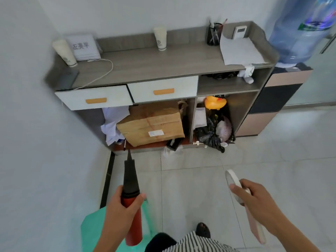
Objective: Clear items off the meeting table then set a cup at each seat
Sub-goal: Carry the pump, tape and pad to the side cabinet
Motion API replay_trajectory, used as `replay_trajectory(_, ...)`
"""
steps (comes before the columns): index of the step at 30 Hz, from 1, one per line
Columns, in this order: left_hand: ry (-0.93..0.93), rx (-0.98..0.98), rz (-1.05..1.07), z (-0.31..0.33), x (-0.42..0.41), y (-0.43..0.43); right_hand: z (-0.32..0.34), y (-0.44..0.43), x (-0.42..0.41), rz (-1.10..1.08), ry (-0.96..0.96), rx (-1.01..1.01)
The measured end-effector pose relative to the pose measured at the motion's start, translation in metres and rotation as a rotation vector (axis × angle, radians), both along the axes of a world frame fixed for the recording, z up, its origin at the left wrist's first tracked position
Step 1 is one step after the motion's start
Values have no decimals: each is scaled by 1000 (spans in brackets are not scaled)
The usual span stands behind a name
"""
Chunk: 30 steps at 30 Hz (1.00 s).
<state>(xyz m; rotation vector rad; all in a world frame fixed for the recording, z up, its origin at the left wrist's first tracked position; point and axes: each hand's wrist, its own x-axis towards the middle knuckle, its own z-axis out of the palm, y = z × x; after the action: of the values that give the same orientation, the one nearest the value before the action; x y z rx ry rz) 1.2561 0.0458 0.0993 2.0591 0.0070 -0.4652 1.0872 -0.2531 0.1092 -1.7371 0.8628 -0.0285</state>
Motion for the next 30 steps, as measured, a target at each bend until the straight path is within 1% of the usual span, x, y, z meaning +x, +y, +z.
replay_trajectory(3, -14, -42, 76, 3, 41, -26, 16, -41, 79, 110, -29, -74)
replay_trajectory(8, 29, -42, 141, -14, 124, -62, 12, -85, 194, 157, -87, -106)
replay_trajectory(12, 18, -38, 127, -17, 213, -89, 2, -102, 266, 112, -103, -20)
replay_trajectory(15, -12, -52, 91, -2, 281, -117, 2, -111, 311, 65, -81, 46)
replay_trajectory(17, -26, -51, 38, 9, 322, -140, 4, -121, 337, 60, -87, 45)
replay_trajectory(19, -46, -44, -22, 19, 356, -163, 12, -134, 359, 42, -103, 34)
replay_trajectory(23, -90, -106, -90, 37, 410, -206, 28, -159, 396, 4, -121, 47)
replay_trajectory(25, -105, -143, -75, 41, 434, -228, 34, -175, 415, 26, -113, 75)
replay_trajectory(27, -124, -196, -17, 45, 455, -249, 42, -194, 437, 59, -104, 87)
replay_trajectory(30, -118, -284, 63, 56, 492, -277, 52, -228, 475, 107, -128, 64)
